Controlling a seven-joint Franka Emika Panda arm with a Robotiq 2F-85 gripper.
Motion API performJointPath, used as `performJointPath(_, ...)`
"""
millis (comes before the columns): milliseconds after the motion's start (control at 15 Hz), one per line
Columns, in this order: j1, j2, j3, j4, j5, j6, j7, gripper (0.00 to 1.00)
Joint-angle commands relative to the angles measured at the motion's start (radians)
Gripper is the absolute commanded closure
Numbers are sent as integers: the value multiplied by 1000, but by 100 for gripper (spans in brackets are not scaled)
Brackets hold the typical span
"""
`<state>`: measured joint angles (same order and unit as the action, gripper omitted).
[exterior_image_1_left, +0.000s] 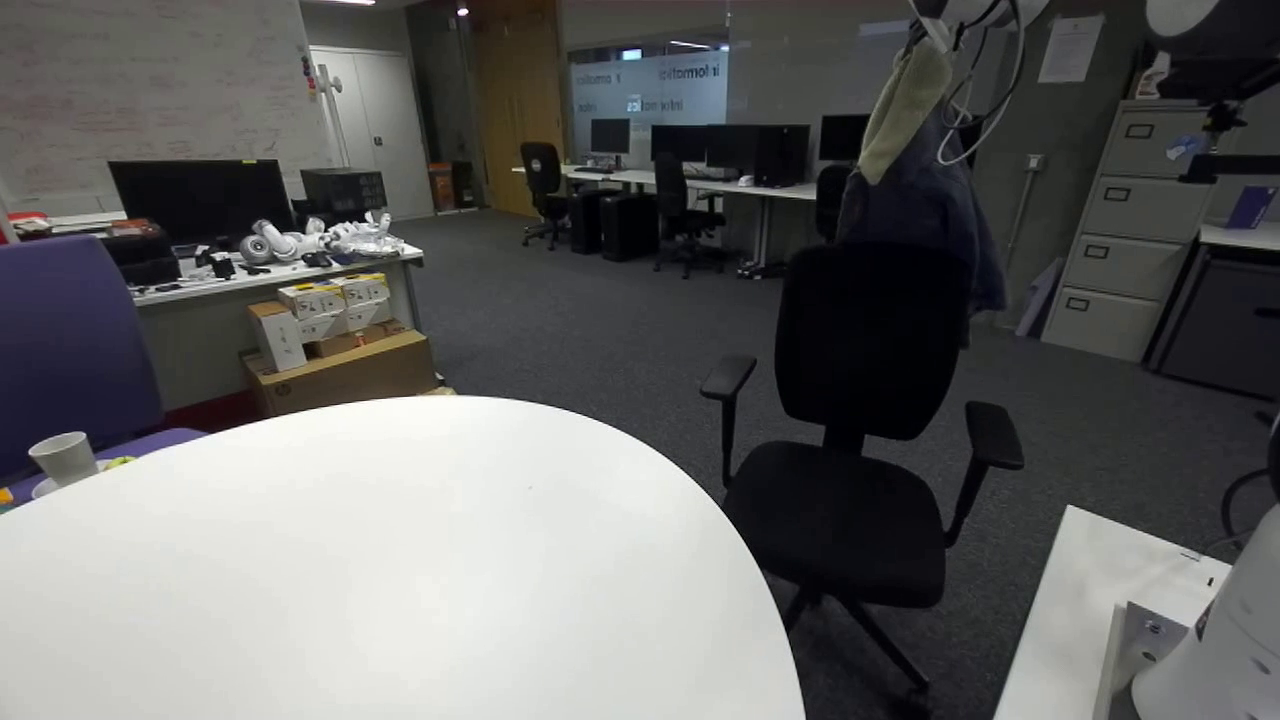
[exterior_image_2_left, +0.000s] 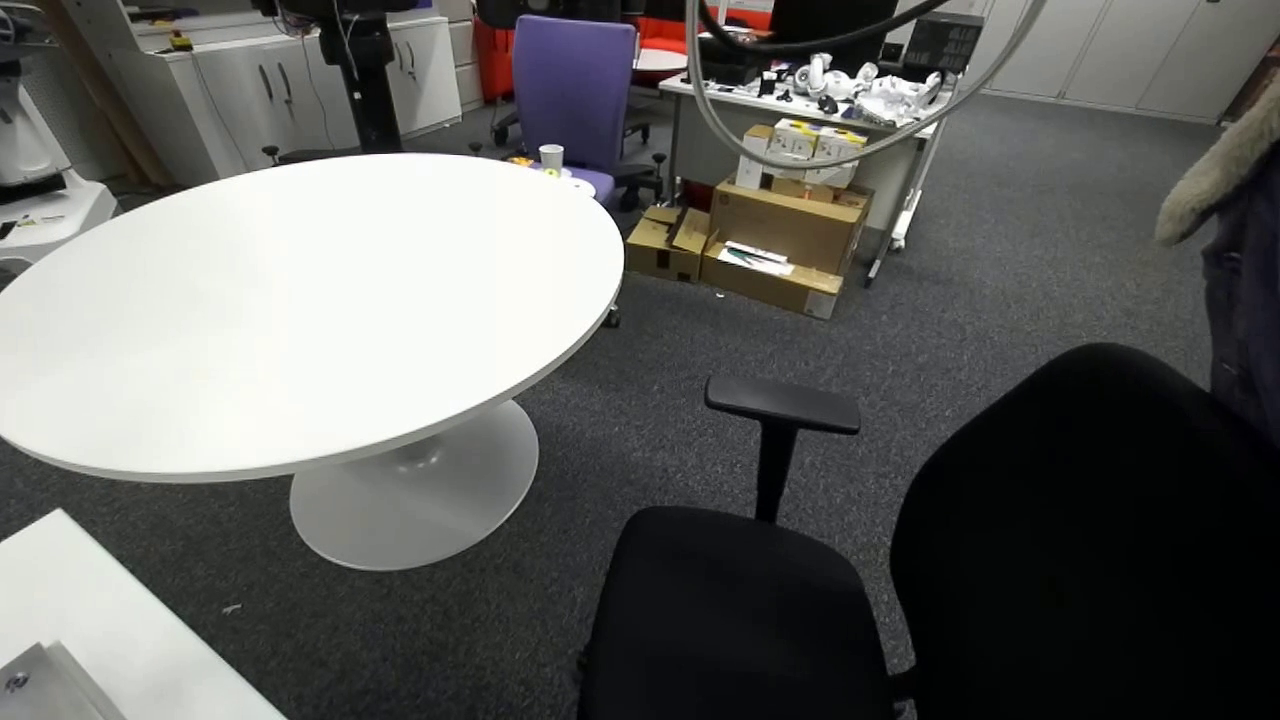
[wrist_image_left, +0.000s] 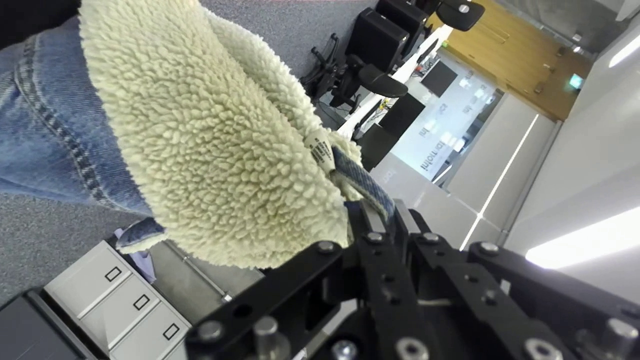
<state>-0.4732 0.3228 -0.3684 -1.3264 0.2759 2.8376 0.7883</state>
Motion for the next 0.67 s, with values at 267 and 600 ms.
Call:
performJointPath(267, 96, -80, 5, 41, -164, -64, -30, 98)
performJointPath(600, 178, -13, 63, 65, -268, -124, -78, 98)
